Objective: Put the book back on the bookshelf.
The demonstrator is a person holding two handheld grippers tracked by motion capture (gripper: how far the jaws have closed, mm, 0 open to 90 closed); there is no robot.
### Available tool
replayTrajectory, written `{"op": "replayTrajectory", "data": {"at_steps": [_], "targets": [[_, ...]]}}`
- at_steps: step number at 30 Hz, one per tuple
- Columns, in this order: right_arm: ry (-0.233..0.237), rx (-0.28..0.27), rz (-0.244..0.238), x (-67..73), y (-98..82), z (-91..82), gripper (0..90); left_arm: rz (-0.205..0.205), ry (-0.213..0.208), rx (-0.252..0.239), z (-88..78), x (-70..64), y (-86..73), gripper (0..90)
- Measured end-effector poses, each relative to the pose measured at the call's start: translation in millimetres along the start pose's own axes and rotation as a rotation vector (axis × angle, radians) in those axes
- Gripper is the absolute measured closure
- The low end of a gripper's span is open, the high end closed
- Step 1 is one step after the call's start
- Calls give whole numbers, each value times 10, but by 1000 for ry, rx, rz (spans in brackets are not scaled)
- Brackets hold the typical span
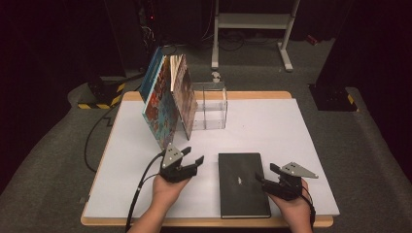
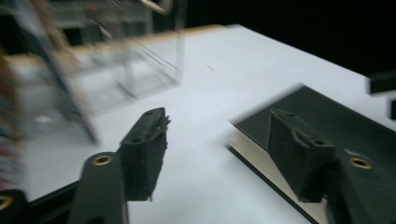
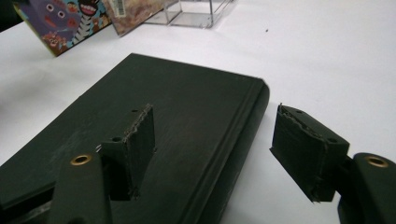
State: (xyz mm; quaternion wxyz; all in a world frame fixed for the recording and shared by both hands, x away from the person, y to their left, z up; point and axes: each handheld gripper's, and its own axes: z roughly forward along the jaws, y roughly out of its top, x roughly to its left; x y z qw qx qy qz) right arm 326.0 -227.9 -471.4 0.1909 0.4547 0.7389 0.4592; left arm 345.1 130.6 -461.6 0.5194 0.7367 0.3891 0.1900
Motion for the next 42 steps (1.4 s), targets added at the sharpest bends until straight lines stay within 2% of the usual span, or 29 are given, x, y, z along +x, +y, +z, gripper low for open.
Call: {"op": "replayTrajectory", "data": {"at_steps": [2,4,6,11,12,13,15,21,26,36,42], "targets": [[8,20,-2,22,-36,-26,288,5,-32,31,21,-49,-86,355],[15,49,-2,40,-87,-58,288,33,-38,30,14,-85,-149,347],[20,60,18,54,-143,-103,288,30,-53,22,-2,-87,-192,324],[30,95,60,132,-280,-150,291,12,-74,25,-54,-42,-280,257],[36,99,68,146,-302,-147,290,19,-76,32,-60,-26,-294,247],[46,98,81,152,-315,-147,290,32,-71,48,-63,-9,-299,239],[73,110,109,168,-318,-131,298,23,-72,52,-86,26,-309,222],[39,127,120,231,-289,-113,299,-2,-83,25,-153,85,-288,223],[34,140,122,276,-263,-84,300,-7,-90,25,-153,102,-272,225],[82,157,88,585,-116,251,300,-39,-83,22,-194,206,-272,228],[143,175,49,795,9,524,300,-48,-86,70,-161,221,-335,231]]}}
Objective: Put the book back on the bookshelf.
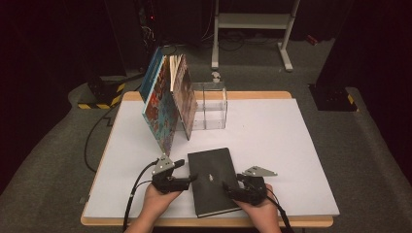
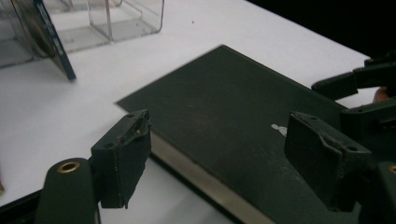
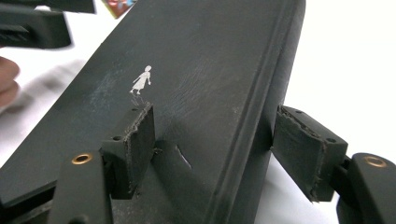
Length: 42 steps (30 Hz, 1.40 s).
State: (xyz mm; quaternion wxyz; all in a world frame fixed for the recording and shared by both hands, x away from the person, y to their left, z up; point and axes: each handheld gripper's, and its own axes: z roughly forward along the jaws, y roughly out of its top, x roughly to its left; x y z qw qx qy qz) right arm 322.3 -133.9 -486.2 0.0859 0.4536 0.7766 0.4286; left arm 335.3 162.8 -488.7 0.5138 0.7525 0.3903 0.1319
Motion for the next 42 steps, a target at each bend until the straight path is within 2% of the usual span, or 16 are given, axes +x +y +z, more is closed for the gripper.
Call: {"op": "replayTrajectory", "data": {"at_steps": [4,10,12,18,19,23,26,30,33,39,42], "targets": [[13,-4,-35,28,44,68,299,-26,-7,34,23,-17,-59,214],[48,-19,-51,-20,10,41,312,-43,10,71,-2,-52,-144,187],[59,-30,-49,-26,-26,23,312,-77,-2,75,-24,-46,-178,185],[77,-44,-56,-54,-74,-13,318,-81,-60,100,20,-156,-193,188],[76,-44,-55,-54,-78,-19,318,-60,-48,107,33,-176,-177,166],[67,-49,-64,-71,-83,-41,323,-44,-43,118,71,-180,-121,162],[58,-52,-59,-90,-83,-51,323,-12,-62,138,174,-133,-30,165],[42,-57,-47,-119,-83,-68,324,4,-80,165,285,-85,78,176],[38,-63,-40,-144,-94,-96,329,5,-71,158,274,-100,88,176],[33,-74,-21,-185,-106,-133,329,36,-46,138,210,-152,140,186],[31,-82,-22,-184,-109,-152,329,32,-64,107,172,-191,195,200]]}}
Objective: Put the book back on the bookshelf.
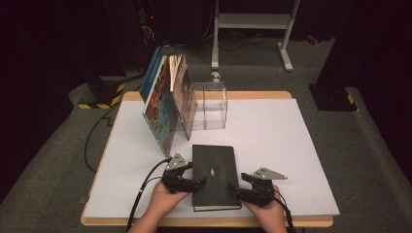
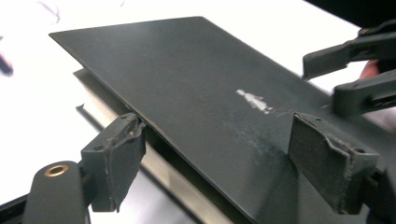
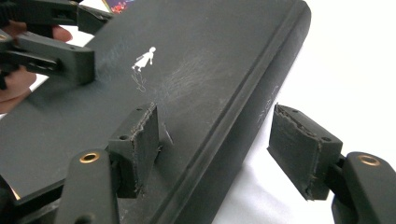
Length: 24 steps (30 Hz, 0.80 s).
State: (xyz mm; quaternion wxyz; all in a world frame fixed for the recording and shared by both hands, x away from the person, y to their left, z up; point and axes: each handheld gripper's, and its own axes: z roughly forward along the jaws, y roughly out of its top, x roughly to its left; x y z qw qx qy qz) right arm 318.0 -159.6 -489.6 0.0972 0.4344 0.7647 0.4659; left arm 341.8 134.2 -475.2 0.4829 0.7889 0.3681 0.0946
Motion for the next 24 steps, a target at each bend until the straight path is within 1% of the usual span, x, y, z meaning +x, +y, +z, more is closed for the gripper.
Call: {"op": "replayTrajectory", "data": {"at_steps": [2,3,5,6,7,8,12,14,18,19,22,24], "targets": [[2,-3,1,-1,3,-13,329,8,-1,-10,-7,-10,31,208],[2,-5,-1,-3,4,-15,329,5,-5,-13,2,-10,54,216],[4,-7,3,-4,7,-18,329,13,-7,-13,12,-1,67,251],[5,-7,6,-4,8,-19,330,17,-17,-18,17,14,68,282],[6,-7,4,-8,9,-19,329,4,-36,-17,23,46,62,293],[6,-7,5,-11,8,-18,329,-4,-45,-16,26,69,51,310],[16,-2,9,-28,0,4,322,1,-70,-22,23,138,-4,351],[26,4,23,-42,6,29,310,-3,-81,-44,14,157,-42,370],[46,29,53,-76,57,106,269,12,-89,-68,8,174,-93,386],[48,30,53,-80,70,120,264,25,-84,-75,1,167,-98,388],[48,43,67,-94,121,170,228,42,-84,-91,-22,153,-95,403],[54,49,73,-118,152,201,211,52,-89,-100,-42,155,-86,430]]}}
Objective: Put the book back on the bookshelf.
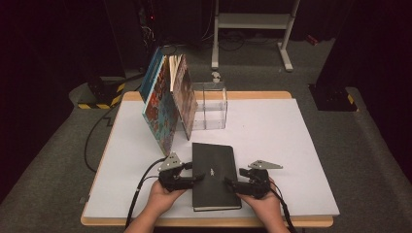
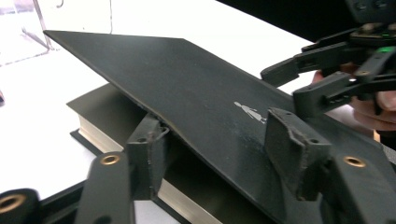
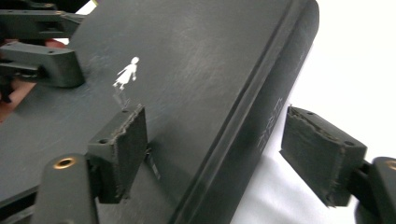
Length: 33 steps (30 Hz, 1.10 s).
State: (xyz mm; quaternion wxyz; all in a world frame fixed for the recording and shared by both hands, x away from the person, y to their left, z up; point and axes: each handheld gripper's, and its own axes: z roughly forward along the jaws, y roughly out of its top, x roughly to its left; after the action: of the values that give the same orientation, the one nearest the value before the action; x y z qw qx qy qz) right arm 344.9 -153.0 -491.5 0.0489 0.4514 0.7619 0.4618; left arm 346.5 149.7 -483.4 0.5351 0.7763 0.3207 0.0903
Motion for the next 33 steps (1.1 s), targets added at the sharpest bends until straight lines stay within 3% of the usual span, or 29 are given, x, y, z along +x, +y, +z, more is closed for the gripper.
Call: {"op": "replayTrajectory", "data": {"at_steps": [8,17,27,33], "targets": [[86,32,100,-151,76,105,116,59,4,-49,-40,-81,48,479],[133,48,127,-189,125,156,52,118,26,-80,-78,-172,79,504],[187,47,141,-202,152,196,17,155,42,-98,-114,-246,101,505],[247,41,168,-212,158,200,0,239,63,-127,-167,-351,110,505]]}}
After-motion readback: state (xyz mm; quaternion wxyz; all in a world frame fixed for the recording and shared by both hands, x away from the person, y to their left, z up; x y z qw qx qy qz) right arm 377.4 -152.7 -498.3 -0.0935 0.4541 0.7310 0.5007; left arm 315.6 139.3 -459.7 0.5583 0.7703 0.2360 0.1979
